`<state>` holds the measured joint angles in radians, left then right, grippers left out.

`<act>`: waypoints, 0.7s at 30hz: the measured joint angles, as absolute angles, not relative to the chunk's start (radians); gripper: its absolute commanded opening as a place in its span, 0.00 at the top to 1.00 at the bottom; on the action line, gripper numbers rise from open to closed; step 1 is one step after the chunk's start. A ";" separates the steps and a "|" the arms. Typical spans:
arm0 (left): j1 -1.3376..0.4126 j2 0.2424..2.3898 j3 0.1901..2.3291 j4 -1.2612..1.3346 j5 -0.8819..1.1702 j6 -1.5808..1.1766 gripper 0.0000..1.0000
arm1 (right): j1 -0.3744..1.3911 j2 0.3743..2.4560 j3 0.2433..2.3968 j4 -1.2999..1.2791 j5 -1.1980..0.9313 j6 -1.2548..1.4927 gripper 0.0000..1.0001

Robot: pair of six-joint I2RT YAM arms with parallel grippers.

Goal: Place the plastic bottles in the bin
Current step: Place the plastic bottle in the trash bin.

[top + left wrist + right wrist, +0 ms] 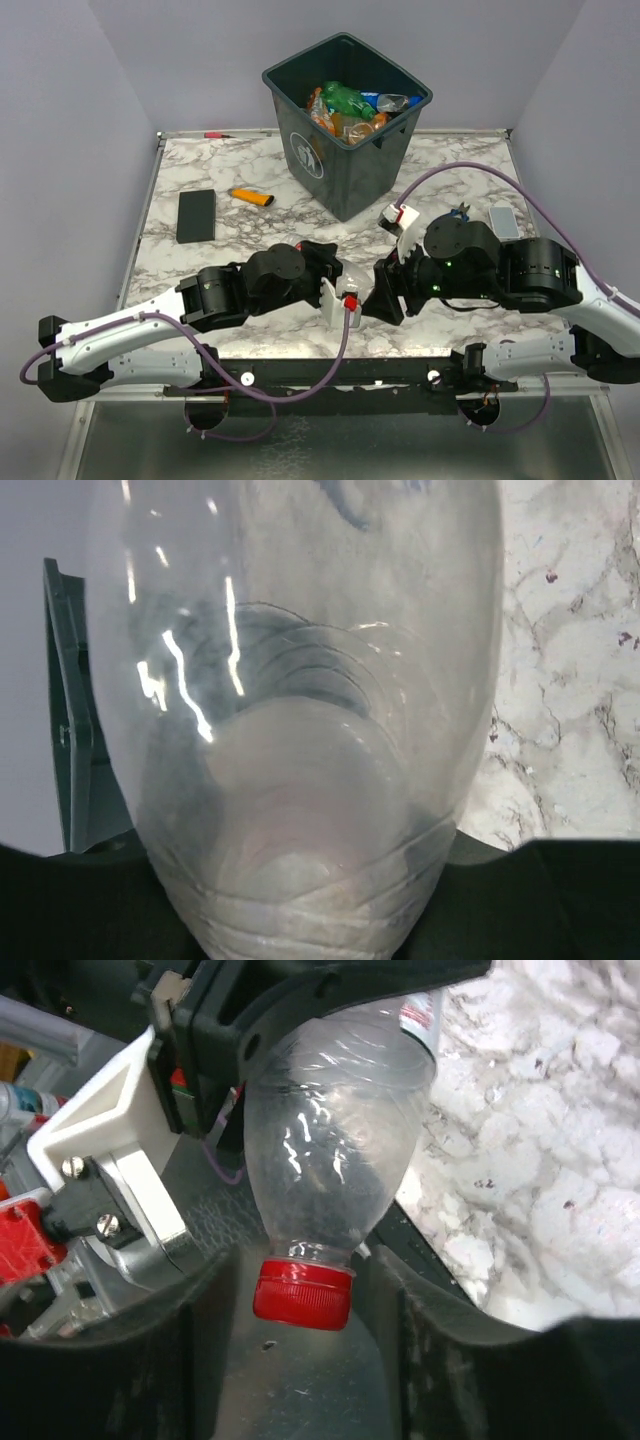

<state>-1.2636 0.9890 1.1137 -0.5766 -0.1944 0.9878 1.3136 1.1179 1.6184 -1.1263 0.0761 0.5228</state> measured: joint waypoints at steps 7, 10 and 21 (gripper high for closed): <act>-1.267 0.978 1.118 -0.447 -0.191 0.920 0.55 | 1.314 1.079 1.668 -1.118 0.109 0.507 0.00; -1.266 0.998 1.132 -0.376 -0.212 0.858 0.47 | 1.314 0.993 1.641 -1.049 0.149 0.495 0.00; -1.038 1.281 1.395 -0.064 -0.289 0.525 0.50 | 1.314 0.541 1.193 -0.592 0.295 0.368 0.00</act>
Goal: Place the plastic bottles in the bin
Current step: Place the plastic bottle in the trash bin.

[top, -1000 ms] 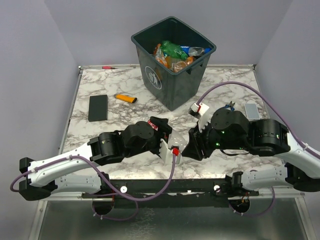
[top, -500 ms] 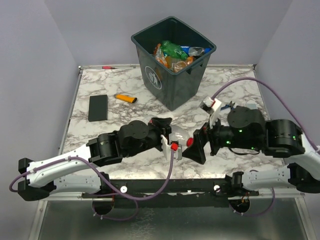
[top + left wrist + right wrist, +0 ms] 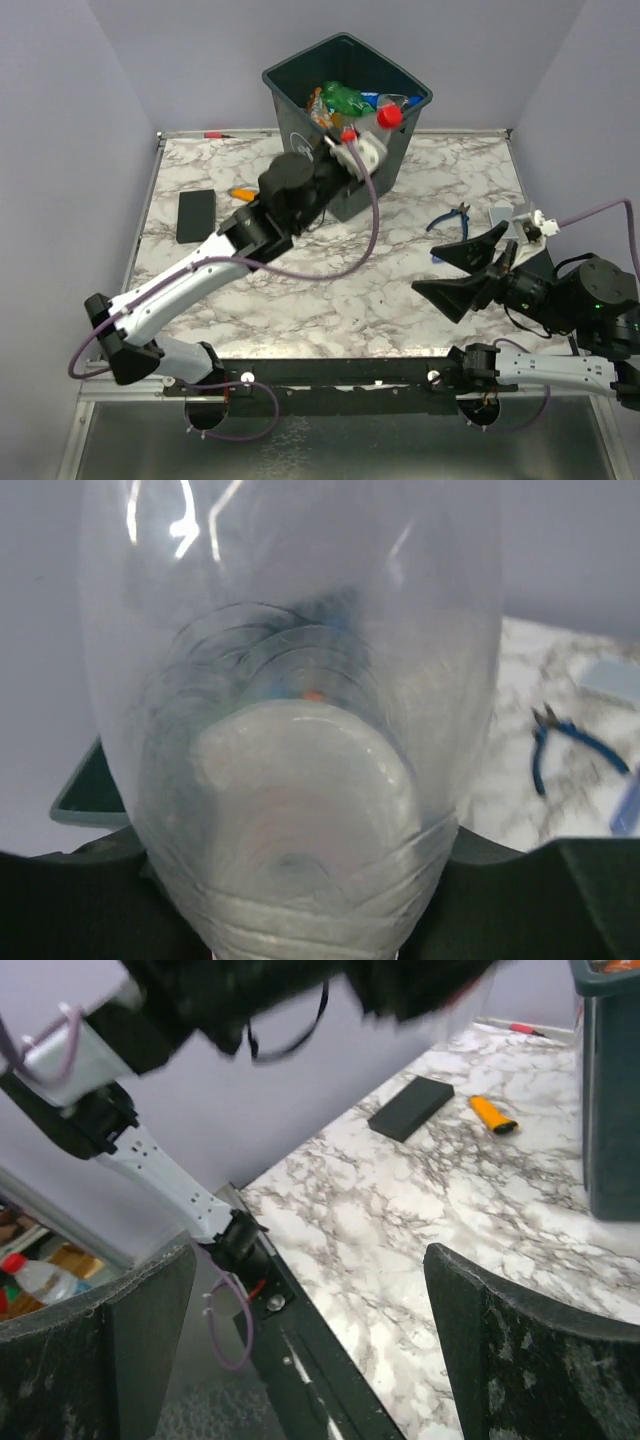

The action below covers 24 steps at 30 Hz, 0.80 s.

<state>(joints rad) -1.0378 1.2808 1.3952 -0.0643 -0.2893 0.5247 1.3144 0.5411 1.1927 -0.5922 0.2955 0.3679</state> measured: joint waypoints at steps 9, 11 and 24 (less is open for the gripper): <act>-0.769 1.689 2.006 0.033 -0.292 0.084 0.49 | 1.315 0.569 0.978 -0.458 0.415 0.312 0.00; -0.737 1.761 2.106 0.054 -0.273 -0.004 0.50 | 1.315 0.559 0.905 -0.411 0.437 0.312 0.00; -0.632 2.152 2.317 0.164 -0.154 -0.346 0.20 | 1.314 0.524 0.676 -0.262 0.524 0.322 0.00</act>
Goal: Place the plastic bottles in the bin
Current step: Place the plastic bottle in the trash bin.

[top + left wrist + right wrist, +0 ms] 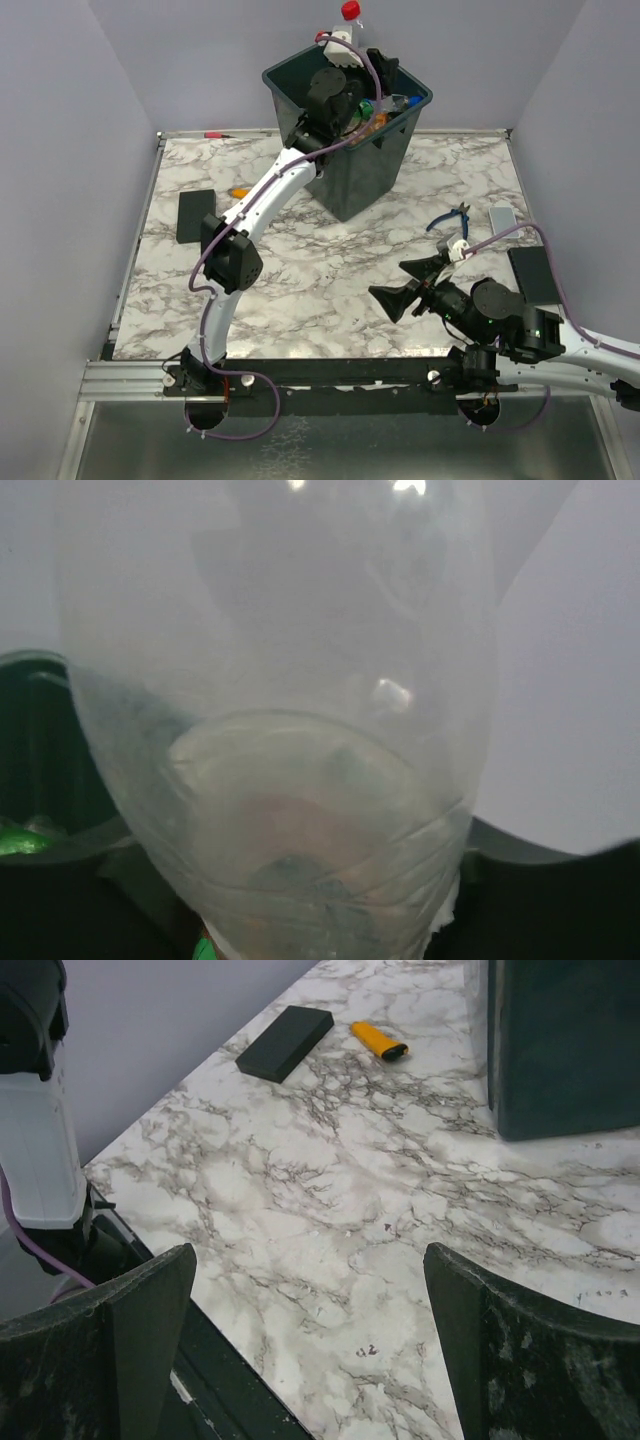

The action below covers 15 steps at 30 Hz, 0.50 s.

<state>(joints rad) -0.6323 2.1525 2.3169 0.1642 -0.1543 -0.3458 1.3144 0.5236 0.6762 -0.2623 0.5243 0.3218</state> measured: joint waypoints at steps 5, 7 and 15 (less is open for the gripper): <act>-0.632 2.209 2.317 0.166 -0.141 -0.388 0.01 | 1.315 0.525 0.676 -0.249 0.551 0.310 0.00; -0.632 2.211 2.317 0.167 -0.141 -0.389 0.01 | 1.314 0.525 0.676 -0.249 0.560 0.305 0.00; -0.633 2.156 2.353 0.184 -0.169 -0.364 0.01 | 1.314 0.525 0.676 -0.249 0.588 0.302 0.00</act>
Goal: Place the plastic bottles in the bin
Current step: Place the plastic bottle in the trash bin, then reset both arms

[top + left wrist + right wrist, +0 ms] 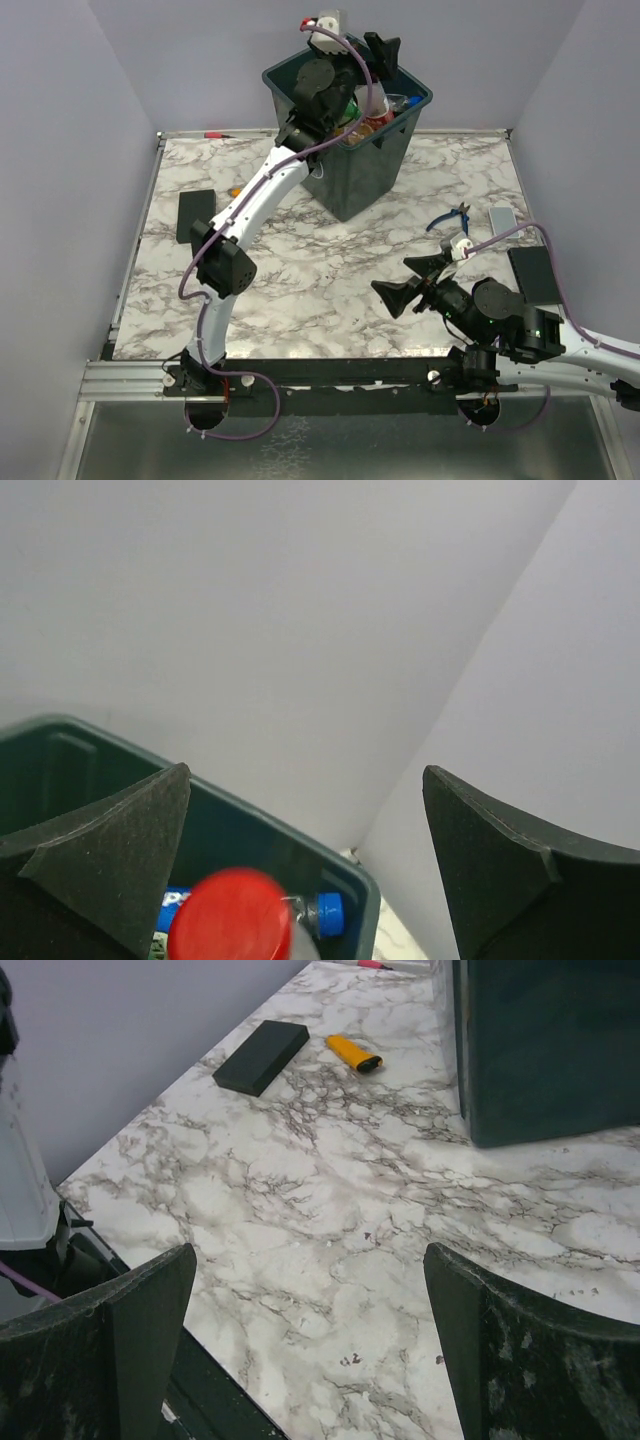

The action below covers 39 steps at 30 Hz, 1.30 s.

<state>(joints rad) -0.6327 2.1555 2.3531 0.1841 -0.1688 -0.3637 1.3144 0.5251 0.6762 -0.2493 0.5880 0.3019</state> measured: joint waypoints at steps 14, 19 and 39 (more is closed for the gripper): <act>-0.712 1.622 1.957 0.208 -0.437 -0.093 0.01 | 1.314 0.555 0.712 -0.252 0.611 0.302 0.00; -0.702 1.574 1.869 0.165 -0.480 -0.058 0.01 | 1.315 0.566 0.715 -0.253 0.619 0.306 0.00; -0.618 1.058 1.119 -0.357 -0.712 -0.252 0.01 | 1.314 0.914 0.834 -0.414 1.086 0.475 0.00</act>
